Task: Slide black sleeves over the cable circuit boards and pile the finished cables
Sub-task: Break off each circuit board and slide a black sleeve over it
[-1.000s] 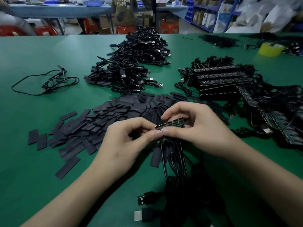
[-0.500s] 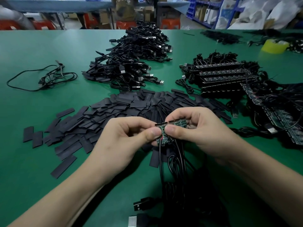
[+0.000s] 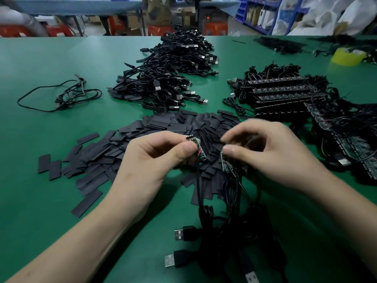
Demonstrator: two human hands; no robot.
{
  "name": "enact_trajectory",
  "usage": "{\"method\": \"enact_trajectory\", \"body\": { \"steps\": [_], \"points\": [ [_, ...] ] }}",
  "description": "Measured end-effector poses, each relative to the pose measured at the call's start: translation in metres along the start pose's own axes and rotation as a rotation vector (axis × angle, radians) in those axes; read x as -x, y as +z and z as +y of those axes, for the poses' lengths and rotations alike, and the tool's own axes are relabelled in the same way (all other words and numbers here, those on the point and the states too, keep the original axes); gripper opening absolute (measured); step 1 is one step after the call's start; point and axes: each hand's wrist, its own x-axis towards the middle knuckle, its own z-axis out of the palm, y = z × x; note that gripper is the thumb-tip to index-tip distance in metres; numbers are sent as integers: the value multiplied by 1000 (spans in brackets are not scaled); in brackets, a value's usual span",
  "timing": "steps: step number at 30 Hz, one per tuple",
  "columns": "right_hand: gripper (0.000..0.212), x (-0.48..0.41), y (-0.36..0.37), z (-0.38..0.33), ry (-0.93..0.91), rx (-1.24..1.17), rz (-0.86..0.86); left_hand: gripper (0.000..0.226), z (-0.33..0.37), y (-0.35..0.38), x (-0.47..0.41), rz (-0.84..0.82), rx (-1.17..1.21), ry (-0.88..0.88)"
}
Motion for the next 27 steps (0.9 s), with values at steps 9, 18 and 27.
{"method": "enact_trajectory", "body": {
  "steps": [9,18,27],
  "points": [
    [18,14,25,-40,-79,-534,-233,24,-4,-7,-1,-34,-259,90],
    [19,-10,-53,-30,-53,-1069,-77,49,1,-22,-5,-266,-1204,131],
    [28,1,-1,-29,-21,108,-136,16,6,-23,-6,-249,-1102,45]
  ]
}}
